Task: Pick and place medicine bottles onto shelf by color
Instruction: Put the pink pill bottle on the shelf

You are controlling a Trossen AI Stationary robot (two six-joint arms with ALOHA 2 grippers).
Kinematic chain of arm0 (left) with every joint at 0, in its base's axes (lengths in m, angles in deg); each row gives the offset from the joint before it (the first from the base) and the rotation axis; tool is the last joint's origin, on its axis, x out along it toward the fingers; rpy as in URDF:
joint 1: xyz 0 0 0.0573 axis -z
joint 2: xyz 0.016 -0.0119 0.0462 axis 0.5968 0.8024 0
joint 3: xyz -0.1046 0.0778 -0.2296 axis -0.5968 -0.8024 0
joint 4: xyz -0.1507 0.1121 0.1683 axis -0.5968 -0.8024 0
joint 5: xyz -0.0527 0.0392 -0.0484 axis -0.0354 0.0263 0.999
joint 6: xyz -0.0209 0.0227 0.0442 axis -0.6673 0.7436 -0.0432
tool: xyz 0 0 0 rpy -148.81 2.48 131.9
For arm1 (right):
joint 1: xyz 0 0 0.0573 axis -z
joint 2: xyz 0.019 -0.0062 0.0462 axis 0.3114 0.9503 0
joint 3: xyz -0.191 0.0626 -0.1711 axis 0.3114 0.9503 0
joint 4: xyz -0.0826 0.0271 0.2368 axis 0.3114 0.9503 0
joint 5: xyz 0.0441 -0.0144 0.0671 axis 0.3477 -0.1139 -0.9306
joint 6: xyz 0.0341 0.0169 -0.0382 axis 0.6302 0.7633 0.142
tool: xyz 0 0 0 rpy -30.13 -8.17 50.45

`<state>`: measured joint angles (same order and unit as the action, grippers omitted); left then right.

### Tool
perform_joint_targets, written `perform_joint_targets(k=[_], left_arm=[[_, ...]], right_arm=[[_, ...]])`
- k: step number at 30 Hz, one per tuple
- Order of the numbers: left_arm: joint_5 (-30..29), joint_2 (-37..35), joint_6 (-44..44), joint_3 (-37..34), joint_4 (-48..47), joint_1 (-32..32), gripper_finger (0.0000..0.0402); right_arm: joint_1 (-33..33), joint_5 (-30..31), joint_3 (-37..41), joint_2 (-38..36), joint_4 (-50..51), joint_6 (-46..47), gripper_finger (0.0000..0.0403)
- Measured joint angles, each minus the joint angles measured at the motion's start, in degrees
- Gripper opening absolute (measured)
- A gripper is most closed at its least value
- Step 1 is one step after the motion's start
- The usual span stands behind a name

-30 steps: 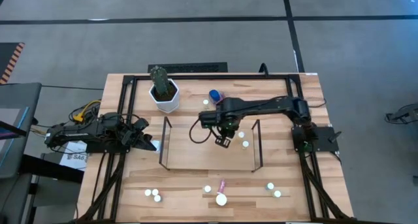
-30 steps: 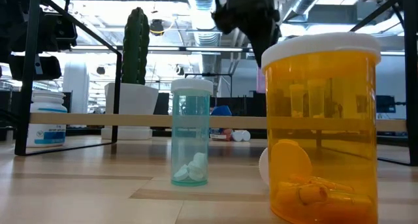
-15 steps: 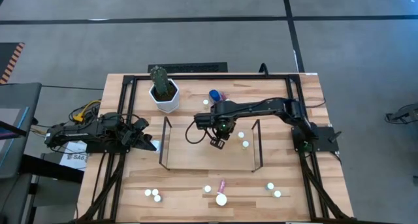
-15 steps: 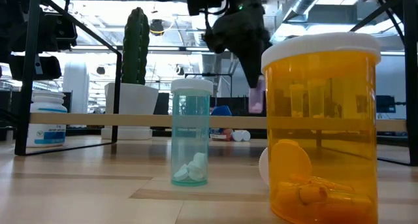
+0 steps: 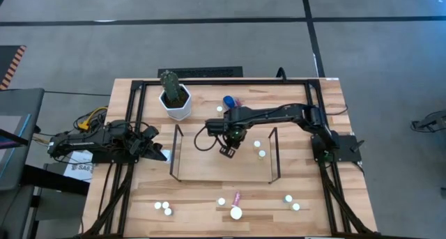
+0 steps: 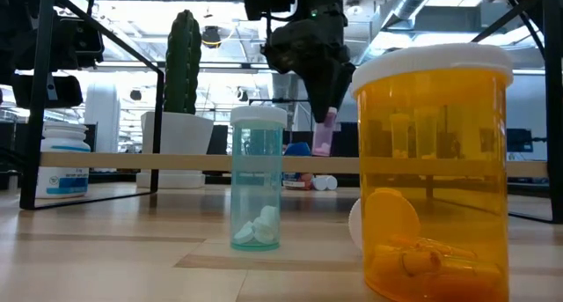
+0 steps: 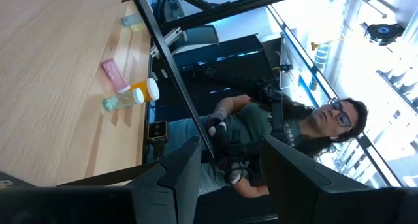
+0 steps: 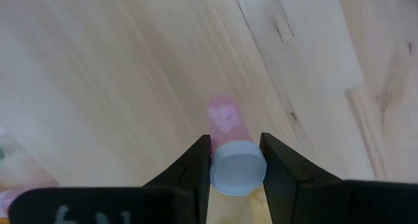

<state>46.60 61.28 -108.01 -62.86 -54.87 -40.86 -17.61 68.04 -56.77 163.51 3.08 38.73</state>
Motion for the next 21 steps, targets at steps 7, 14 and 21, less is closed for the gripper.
perform_joint_targets(k=[7, 14, 21], left_arm=[[0.00, 0.00, 0.00, 0.01, 0.00, -0.01, 0.0144], [0.00, 0.00, 0.00, 0.01, 0.00, -0.01, 0.0144], [0.00, 0.00, 0.00, 0.00, 0.00, -0.01, 0.0144]], right_arm=[[0.00, -0.93, 0.74, 0.00, -1.48, -0.70, 0.0123], [0.00, -1.08, 0.74, 0.00, -0.35, -3.26, 0.0132], [0.00, -1.83, 0.72, 0.00, 0.18, -5.11, 0.0131]])
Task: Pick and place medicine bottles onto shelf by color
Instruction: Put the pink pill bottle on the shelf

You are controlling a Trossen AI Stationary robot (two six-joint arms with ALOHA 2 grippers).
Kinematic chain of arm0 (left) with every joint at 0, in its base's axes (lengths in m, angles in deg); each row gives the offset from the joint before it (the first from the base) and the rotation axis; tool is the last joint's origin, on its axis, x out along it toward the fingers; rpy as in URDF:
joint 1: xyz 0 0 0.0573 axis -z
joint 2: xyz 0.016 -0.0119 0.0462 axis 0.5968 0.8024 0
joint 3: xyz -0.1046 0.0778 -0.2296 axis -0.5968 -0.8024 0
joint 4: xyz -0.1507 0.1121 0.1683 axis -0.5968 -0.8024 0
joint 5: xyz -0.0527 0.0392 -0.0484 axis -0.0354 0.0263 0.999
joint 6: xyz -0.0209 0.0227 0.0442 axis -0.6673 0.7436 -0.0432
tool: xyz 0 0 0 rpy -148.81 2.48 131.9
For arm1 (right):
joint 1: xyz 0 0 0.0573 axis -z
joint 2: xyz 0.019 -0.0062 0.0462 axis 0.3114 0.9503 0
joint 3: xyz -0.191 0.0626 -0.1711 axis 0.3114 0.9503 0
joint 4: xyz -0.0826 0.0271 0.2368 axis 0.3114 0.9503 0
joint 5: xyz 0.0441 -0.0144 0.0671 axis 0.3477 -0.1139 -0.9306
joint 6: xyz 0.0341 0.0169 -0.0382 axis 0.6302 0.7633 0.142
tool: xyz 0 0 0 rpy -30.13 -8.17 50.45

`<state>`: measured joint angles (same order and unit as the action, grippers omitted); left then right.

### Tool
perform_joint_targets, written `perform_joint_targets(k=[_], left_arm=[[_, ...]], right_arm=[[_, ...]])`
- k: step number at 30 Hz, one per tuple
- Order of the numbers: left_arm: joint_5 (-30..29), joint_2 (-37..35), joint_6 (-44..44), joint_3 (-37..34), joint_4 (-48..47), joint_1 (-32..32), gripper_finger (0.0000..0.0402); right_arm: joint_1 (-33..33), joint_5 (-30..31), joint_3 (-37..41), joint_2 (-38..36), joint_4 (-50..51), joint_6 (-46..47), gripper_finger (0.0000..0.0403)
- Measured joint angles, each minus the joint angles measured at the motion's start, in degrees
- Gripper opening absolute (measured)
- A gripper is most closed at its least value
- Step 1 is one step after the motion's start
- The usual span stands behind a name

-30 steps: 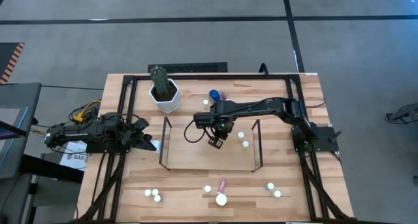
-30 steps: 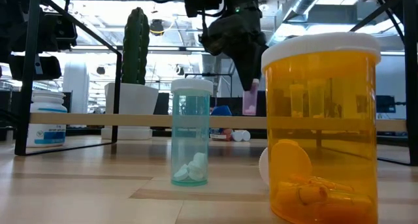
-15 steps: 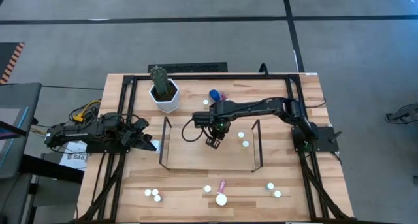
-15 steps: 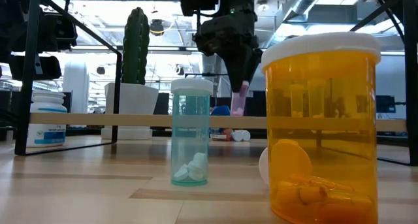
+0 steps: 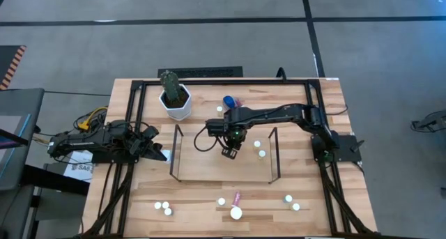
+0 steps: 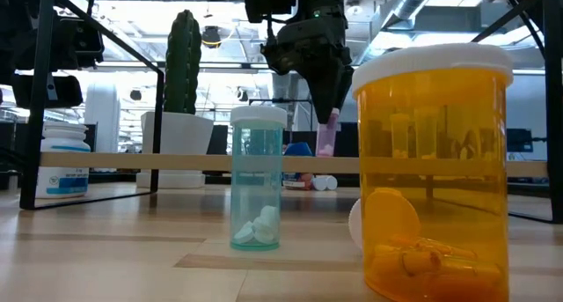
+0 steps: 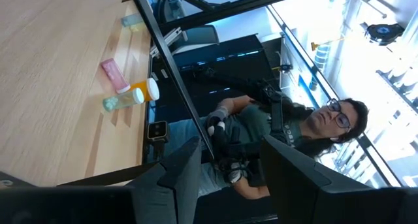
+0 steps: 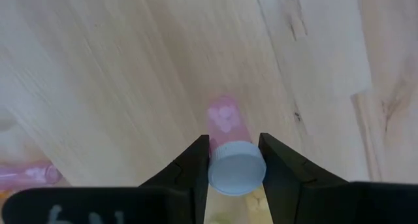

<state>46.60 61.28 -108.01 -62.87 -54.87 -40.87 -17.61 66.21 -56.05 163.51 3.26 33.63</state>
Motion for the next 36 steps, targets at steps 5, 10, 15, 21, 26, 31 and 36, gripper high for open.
perform_joint_targets(k=[5, 10, 15, 21, 26, 31, 36], left_arm=[[0.00, 0.00, 0.00, 0.02, 0.00, 0.00, 0.0144], [0.00, -0.02, 0.00, 0.01, 0.00, 0.02, 0.0144], [0.00, -0.01, 0.00, 0.02, 0.00, 0.02, 0.0144], [0.00, -0.01, 0.00, 0.02, 0.00, 0.02, 0.0144], [0.00, -0.01, 0.00, 0.02, 0.00, 0.01, 0.0144], [0.00, 0.00, 0.00, 0.02, 0.00, 0.02, 0.0144], [0.00, -0.01, 0.00, 0.02, 0.00, 0.02, 0.0144]], right_arm=[[-0.21, -0.79, -0.14, 0.78, 0.21, -1.45, 0.0134], [-0.17, -1.07, -0.07, 0.89, 0.60, -1.44, 0.0133], [-0.15, -0.92, -0.04, 0.96, 0.19, -1.43, 0.0134], [-0.13, -0.78, -0.04, 0.96, -0.29, 0.30, 0.0150], [-0.11, -0.66, -0.04, 0.96, -0.29, 0.53, 0.0175], [-0.07, -0.18, -0.04, 0.96, -0.29, 0.89, 0.0201], [-0.04, 0.09, -0.04, 0.95, -0.16, 2.78, 0.0225]])
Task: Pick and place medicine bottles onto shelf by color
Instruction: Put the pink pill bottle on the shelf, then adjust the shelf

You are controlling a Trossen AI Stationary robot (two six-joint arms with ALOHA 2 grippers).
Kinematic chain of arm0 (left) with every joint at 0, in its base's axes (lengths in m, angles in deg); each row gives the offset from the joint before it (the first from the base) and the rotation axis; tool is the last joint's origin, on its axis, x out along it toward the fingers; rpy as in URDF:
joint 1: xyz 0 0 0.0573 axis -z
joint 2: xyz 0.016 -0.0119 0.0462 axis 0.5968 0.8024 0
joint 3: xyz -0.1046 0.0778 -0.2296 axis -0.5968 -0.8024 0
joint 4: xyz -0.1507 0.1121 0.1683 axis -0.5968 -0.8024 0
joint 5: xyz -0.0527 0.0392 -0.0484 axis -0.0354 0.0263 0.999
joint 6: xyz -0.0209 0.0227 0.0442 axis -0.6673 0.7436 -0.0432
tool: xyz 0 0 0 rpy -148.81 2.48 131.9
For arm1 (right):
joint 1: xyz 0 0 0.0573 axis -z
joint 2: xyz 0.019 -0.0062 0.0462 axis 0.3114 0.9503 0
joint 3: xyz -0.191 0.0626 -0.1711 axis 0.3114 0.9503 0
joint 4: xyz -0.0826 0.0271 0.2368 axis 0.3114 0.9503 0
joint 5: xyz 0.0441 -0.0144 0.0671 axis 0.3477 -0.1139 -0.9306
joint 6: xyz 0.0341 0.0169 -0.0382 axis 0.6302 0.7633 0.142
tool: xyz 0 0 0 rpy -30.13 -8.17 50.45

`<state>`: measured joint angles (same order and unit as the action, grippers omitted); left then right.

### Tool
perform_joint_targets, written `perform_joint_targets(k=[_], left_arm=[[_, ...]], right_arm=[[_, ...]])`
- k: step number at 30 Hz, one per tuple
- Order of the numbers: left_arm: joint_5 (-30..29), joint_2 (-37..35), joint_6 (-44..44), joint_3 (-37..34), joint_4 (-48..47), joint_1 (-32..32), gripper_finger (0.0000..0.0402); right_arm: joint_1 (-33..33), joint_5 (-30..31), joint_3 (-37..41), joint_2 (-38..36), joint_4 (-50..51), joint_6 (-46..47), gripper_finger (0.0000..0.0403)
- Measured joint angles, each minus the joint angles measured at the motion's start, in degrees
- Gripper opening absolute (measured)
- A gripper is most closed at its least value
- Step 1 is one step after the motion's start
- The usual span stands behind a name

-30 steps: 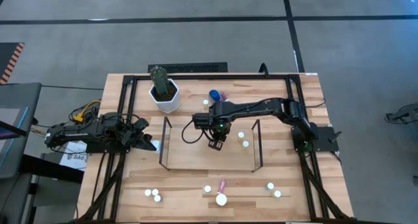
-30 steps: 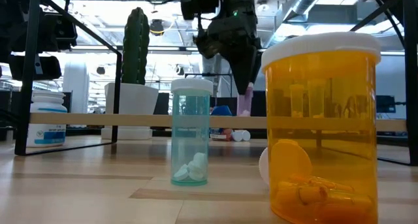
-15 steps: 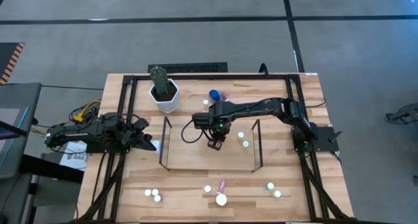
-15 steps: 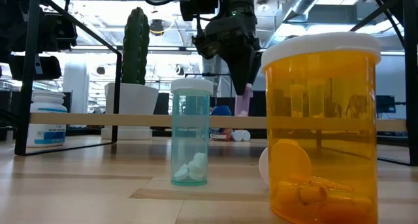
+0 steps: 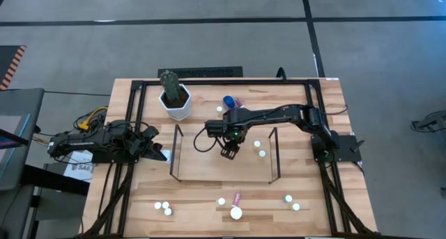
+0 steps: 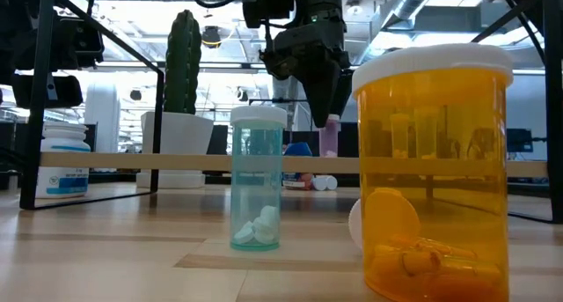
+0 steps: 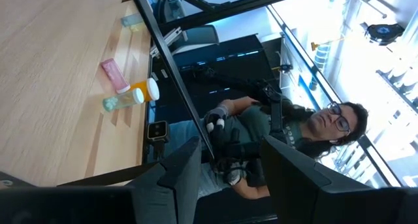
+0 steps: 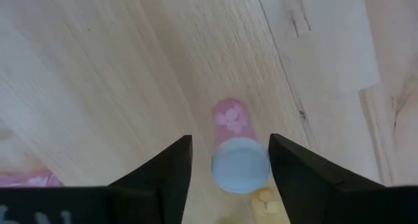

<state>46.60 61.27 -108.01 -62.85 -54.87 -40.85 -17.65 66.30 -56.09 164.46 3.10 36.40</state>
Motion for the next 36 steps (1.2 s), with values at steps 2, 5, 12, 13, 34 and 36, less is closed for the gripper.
perform_joint_targets(k=[2, 5, 12, 13, 34, 36], left_arm=[[0.00, -0.01, 0.00, 0.00, 0.00, 0.00, 0.0144], [0.00, -0.01, 0.00, 0.00, 0.00, 0.00, 0.0144], [0.00, -0.01, 0.00, 0.00, 0.00, -0.02, 0.0144], [0.00, -0.01, 0.00, 0.00, 0.00, 0.00, 0.0144], [0.00, 0.01, 0.00, 0.00, 0.00, 0.00, 0.0144], [0.00, 0.01, 0.00, 0.00, 0.00, -0.02, 0.0144]], right_arm=[[-0.02, 0.73, -0.01, -0.29, 0.68, 0.78, 0.0232], [0.13, 1.54, -1.99, -0.40, 3.17, 1.99, 0.0235], [0.85, 2.46, -9.99, -0.58, 11.32, 3.99, 0.0235], [0.85, 2.54, -11.37, -0.58, 12.01, 4.07, 0.0235], [6.40, 12.69, -7.82, -26.61, 12.04, 7.28, 0.0204], [6.48, 12.83, -5.88, -28.46, 11.95, 7.31, 0.0203]])
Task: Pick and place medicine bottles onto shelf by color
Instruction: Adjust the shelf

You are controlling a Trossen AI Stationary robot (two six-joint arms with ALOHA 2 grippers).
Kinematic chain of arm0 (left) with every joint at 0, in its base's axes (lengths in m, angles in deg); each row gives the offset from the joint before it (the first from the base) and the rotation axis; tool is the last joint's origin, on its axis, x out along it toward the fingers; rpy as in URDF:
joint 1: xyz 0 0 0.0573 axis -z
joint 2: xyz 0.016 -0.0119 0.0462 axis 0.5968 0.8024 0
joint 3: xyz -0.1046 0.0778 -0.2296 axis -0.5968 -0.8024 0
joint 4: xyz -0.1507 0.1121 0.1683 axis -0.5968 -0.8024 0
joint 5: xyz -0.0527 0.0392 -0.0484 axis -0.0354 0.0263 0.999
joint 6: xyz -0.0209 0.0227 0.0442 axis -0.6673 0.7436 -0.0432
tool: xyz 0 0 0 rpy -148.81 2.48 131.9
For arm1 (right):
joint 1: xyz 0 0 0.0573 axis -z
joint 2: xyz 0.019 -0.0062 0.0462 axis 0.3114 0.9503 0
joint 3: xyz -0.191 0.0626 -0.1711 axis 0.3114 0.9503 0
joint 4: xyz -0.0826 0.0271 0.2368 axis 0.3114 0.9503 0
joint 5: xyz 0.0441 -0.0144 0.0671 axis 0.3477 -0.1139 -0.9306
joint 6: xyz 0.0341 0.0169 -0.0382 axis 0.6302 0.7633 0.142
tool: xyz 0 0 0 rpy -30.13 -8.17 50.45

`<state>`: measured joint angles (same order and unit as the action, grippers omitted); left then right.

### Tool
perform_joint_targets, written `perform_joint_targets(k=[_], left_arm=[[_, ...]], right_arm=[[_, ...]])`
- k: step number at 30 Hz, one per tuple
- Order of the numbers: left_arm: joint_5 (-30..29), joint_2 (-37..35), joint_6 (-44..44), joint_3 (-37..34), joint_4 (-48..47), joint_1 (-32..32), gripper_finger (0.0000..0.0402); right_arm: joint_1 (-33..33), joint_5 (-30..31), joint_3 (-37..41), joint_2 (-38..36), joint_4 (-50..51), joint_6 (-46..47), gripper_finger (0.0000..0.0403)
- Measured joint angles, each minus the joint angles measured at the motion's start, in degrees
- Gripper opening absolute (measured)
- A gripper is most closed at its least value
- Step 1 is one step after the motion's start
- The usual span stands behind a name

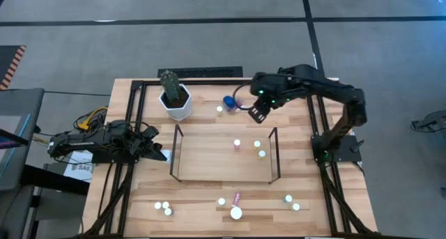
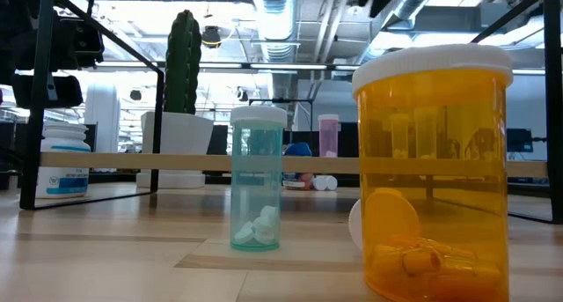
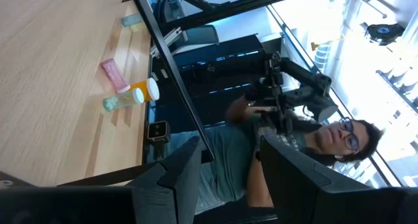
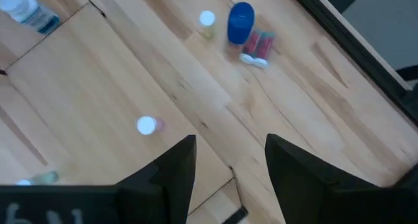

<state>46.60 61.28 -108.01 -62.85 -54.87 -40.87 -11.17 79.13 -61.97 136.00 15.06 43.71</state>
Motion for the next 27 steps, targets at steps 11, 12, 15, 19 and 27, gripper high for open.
perform_joint_targets(k=[11, 12, 15, 19, 27], left_arm=[[0.00, 0.00, 0.00, 0.00, 0.00, 0.00, 0.0144], [-0.01, 0.00, 0.00, 0.00, 0.00, 0.00, 0.0144], [0.00, 0.00, 0.00, -0.01, 0.00, 0.01, 0.0144], [0.00, 0.00, 0.00, 0.00, 0.00, 0.02, 0.0144], [0.00, 0.00, 0.00, 0.00, 0.00, 0.00, 0.0144]], right_arm=[[-2.17, 1.07, 6.26, -6.30, 0.05, -4.45, 0.0201], [-2.61, 2.32, 6.65, -6.97, -0.02, -4.38, 0.0201], [-4.67, 5.88, 7.58, -9.55, -0.09, -2.10, 0.0202], [-10.01, 12.48, 10.50, -13.62, -0.07, 2.47, 0.0202], [-24.14, 25.77, 23.25, -18.57, 0.01, 18.33, 0.0202]])
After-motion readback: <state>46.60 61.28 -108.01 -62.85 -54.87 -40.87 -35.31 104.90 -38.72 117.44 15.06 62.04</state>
